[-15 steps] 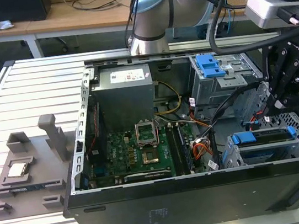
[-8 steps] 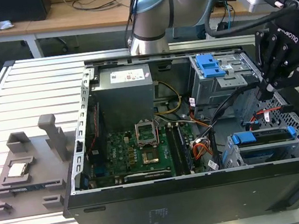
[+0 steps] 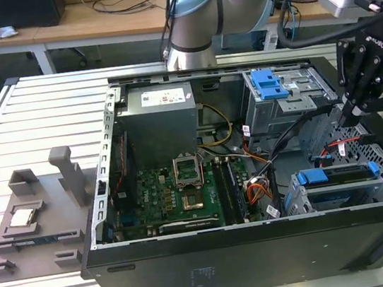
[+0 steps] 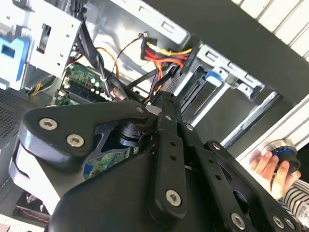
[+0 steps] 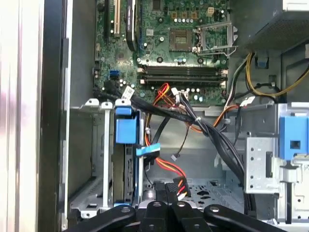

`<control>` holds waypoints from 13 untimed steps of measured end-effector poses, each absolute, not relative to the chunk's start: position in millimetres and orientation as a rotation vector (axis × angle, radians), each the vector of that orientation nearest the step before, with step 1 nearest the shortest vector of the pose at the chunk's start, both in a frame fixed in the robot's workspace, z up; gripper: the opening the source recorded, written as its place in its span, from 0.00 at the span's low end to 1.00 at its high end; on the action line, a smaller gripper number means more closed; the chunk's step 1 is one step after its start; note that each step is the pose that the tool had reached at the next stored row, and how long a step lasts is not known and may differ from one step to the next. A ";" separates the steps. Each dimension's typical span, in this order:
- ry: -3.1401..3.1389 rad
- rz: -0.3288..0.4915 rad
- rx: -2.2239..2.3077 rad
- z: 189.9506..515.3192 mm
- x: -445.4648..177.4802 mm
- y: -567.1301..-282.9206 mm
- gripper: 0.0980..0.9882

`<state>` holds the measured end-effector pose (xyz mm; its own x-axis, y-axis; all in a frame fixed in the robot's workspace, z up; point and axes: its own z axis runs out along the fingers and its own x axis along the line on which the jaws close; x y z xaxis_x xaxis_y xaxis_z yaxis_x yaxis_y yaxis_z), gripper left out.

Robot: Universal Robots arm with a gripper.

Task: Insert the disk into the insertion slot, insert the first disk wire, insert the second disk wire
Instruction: 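Insert the first disk wire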

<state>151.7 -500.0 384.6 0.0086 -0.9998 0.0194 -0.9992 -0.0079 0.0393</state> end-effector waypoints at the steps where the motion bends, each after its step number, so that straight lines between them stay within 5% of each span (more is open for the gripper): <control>1: -2.174 -0.017 2.206 383.4 155.7 -500.0 0.01; 13: -1.968 0.050 2.338 377.2 164.7 -499.3 0.01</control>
